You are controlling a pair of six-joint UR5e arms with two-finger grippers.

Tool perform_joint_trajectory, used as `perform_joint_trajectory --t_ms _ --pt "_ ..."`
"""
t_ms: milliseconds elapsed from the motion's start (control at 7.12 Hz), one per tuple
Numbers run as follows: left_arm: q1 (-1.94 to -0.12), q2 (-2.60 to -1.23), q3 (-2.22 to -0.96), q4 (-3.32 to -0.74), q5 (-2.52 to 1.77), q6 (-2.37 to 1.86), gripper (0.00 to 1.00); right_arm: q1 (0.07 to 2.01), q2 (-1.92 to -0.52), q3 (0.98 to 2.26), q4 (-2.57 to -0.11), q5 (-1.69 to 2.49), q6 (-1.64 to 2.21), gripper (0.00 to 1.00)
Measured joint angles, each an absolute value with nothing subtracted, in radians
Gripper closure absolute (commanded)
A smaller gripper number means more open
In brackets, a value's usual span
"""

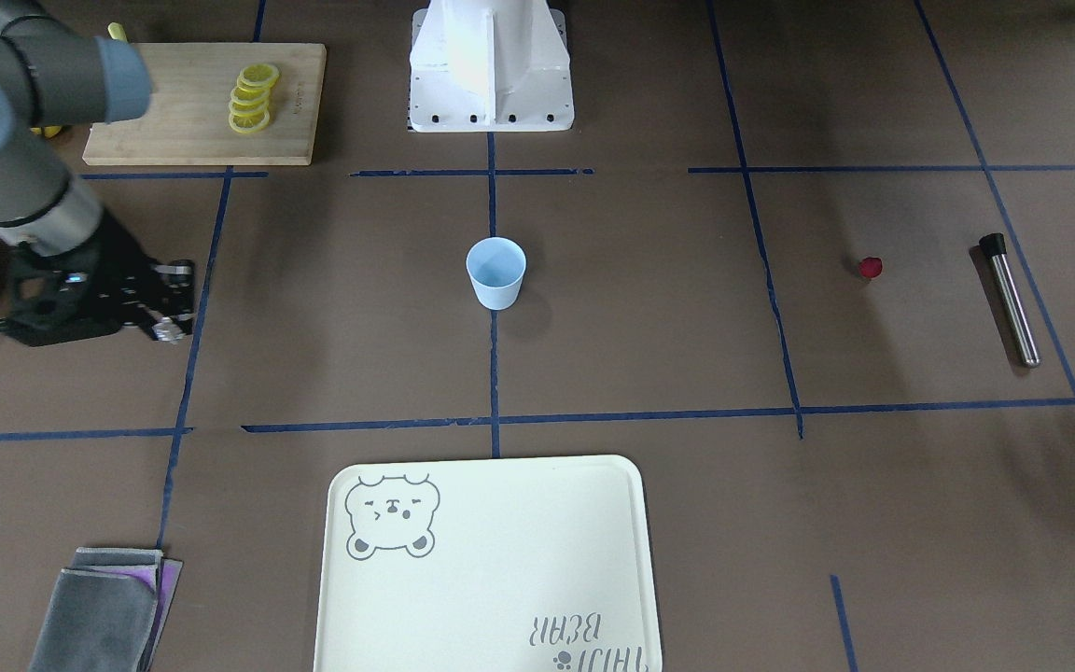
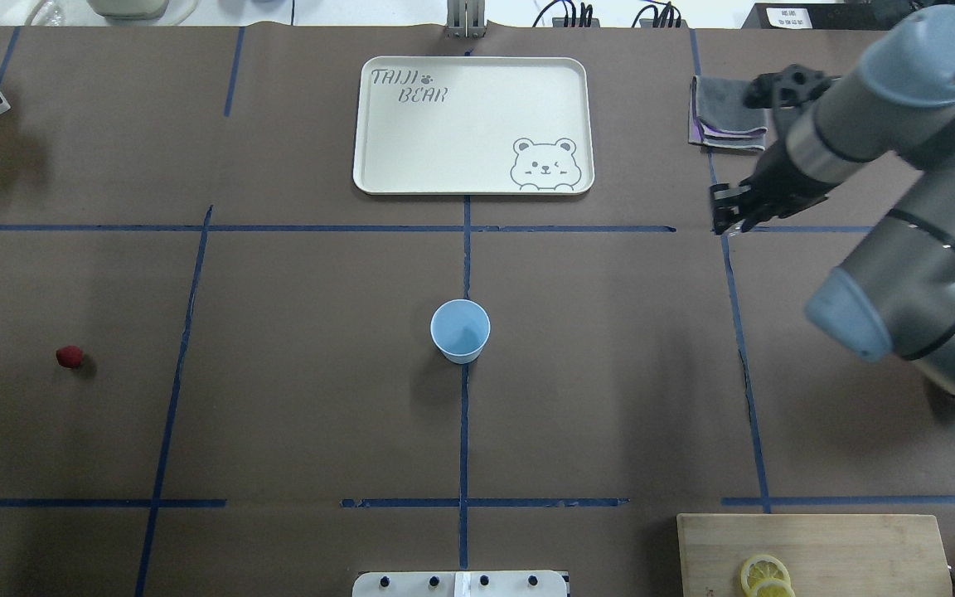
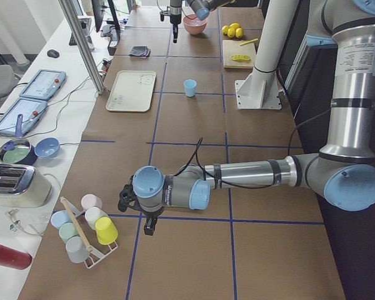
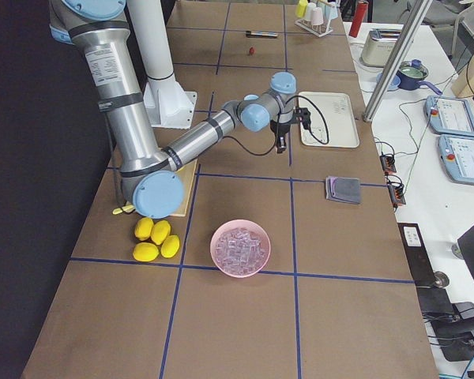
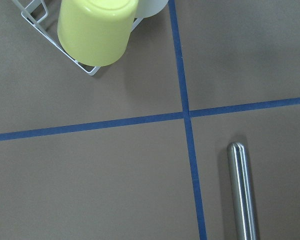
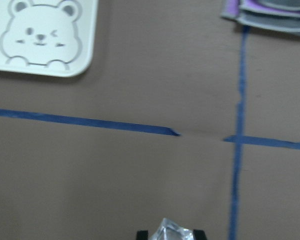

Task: Mash ice and strawberries in cup
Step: 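Carry the ice cube with the right gripper over the light-blue cup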

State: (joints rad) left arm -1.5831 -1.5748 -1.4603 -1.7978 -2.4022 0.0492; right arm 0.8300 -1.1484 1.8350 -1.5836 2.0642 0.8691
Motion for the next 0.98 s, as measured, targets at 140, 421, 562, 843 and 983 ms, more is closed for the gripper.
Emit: perform_joint_trajectory --t_ms 140,421,562,843,983 --pt "-1.583 -1.574 -1.460 -1.798 -2.402 0.049 0.00 0.732 -1.019 1.822 -1.672 1.990 0.984 0.91" --pt "-1.583 -1.574 -1.459 -1.798 -2.402 0.049 0.00 0.591 -0.813 1.751 -1.748 1.894 1.163 0.89" --pt "-1.583 -1.574 -1.459 -1.797 -2.402 0.050 0.00 0.539 -0.752 1.704 -1.754 1.849 1.214 0.88" --pt "-1.582 -1.574 -1.457 -1.797 -2.403 0.050 0.00 0.481 -0.715 1.660 -1.752 1.801 1.254 0.76" --pt "-1.581 -1.574 -1.457 -1.797 -2.405 0.050 0.00 0.469 -0.713 1.651 -1.750 1.792 1.262 0.21"
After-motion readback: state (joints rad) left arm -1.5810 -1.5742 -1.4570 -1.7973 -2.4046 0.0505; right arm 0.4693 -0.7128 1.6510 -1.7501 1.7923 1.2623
